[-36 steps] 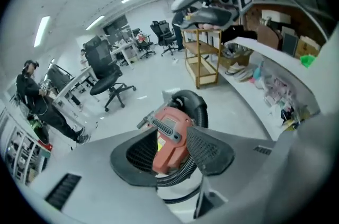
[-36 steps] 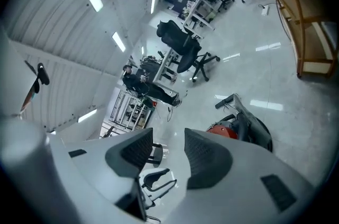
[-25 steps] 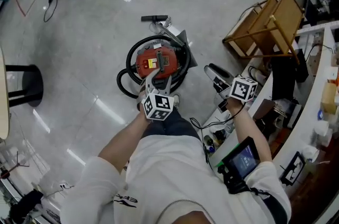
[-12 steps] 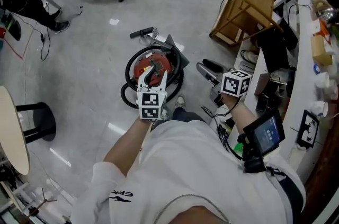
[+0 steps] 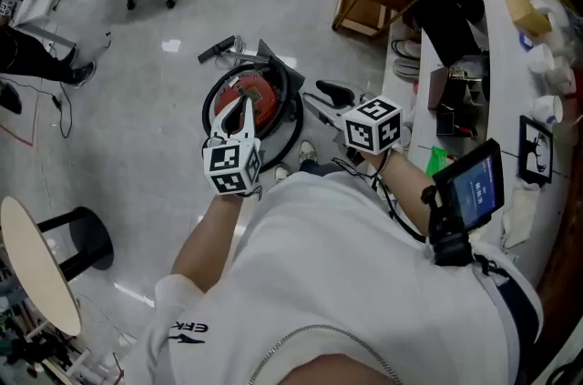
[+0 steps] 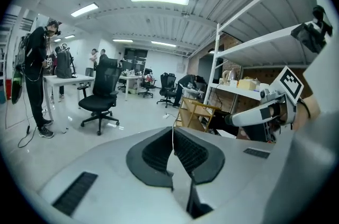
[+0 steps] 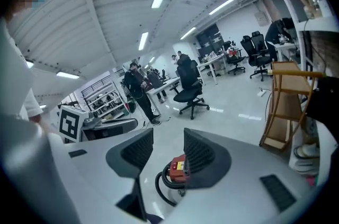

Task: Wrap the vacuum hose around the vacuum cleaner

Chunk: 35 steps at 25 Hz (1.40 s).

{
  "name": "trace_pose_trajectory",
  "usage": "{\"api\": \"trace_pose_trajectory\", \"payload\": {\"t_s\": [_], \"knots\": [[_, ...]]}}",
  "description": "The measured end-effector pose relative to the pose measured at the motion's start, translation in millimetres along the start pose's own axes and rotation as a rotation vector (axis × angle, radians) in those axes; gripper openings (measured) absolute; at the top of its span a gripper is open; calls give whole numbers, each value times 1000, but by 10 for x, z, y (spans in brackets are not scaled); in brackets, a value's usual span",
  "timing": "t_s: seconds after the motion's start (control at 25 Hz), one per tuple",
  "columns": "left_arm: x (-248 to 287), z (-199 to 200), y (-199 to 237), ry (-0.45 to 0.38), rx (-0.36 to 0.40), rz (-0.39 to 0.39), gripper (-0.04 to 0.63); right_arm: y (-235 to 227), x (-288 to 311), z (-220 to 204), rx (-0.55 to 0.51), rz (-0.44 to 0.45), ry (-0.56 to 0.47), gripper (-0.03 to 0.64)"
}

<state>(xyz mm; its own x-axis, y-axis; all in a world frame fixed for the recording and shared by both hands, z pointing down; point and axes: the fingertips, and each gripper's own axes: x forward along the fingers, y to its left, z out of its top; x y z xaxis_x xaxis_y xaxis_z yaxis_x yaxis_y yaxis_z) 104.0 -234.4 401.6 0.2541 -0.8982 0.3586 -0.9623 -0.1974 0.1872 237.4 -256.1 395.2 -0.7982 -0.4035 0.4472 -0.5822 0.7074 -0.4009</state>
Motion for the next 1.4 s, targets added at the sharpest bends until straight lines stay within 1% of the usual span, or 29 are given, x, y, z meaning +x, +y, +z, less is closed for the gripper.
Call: {"api": "trace_pose_trajectory", "payload": {"t_s": [0.04, 0.24, 0.4, 0.44, 0.56, 0.84, 1.4], "knots": [[-12, -3, -33, 0, -3, -12, 3, 27, -22, -7, -17, -7, -4, 182], [-28, 8, -164, 0, 16, -55, 3, 78, -106, -20, -54, -32, -26, 150], [-19, 31, -284, -4, 31, -79, 3, 59, -195, -59, -73, -67, -42, 67], [-17, 39, -308, -5, 35, -85, 3, 56, -215, -58, -76, -76, -50, 32], [-8, 66, -339, -8, 41, -95, 3, 56, -243, -31, -73, -87, -69, 3], [30, 72, -386, -4, 37, -108, 3, 42, -254, 1, -70, -97, -77, 3], [3, 60, -337, 3, 43, -116, 2, 115, -165, -2, -64, -95, -78, 3]]}}
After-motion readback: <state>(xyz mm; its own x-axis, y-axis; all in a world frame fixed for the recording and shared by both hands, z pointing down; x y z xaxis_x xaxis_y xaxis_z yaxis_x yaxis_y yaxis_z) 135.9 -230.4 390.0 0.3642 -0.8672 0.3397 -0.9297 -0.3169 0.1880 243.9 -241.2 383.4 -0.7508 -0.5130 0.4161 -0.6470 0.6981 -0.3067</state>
